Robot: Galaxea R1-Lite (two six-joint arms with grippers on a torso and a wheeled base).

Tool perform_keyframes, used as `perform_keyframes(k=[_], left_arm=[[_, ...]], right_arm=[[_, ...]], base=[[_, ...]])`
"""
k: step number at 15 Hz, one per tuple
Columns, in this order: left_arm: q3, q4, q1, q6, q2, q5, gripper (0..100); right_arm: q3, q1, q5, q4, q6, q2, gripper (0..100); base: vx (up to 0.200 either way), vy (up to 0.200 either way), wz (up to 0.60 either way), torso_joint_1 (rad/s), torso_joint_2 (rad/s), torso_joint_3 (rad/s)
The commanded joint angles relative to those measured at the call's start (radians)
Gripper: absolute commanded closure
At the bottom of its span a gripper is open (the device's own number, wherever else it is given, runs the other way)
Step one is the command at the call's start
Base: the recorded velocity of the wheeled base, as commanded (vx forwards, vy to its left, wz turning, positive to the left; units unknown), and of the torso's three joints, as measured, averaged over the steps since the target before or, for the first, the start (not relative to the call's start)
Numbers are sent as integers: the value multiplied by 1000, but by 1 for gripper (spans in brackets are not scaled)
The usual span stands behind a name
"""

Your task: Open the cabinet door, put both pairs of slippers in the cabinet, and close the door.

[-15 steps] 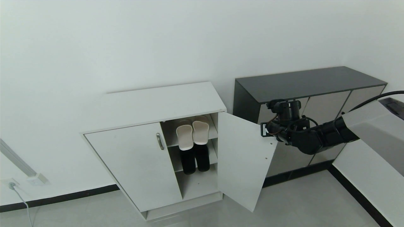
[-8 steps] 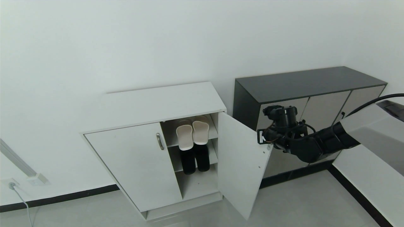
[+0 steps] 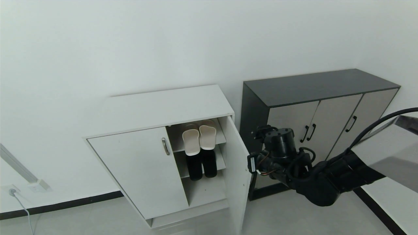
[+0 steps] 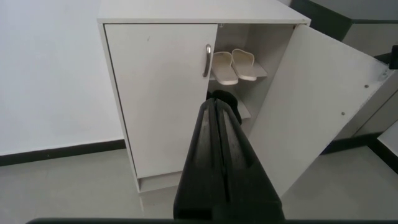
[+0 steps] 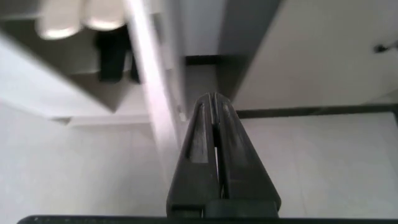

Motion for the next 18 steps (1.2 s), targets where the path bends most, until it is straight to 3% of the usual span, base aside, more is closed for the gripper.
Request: perform_keyframes(k=[1,4,10,16,18], left_arm=[[0,0,0,-1,0,0,100],[0,0,0,-1,0,0,100],[0,0,0,-1,0,0,100],[0,0,0,-1,0,0,100],[0,0,0,-1,0,0,100]], right_arm=[[18,33,0,-19,3,-28,100],[64,42,5,-92,-18,-51,100],[82,70,5,-109,-49,-64,100],[105,84,60,-167,-55,-64,100],[111,79,63,-173,-66,-62,100]], base=[[0,0,0,0,0,0],[0,0,0,0,0,0],[0,0,0,0,0,0],[0,0,600,6,4,0],[0,0,0,0,0,0]])
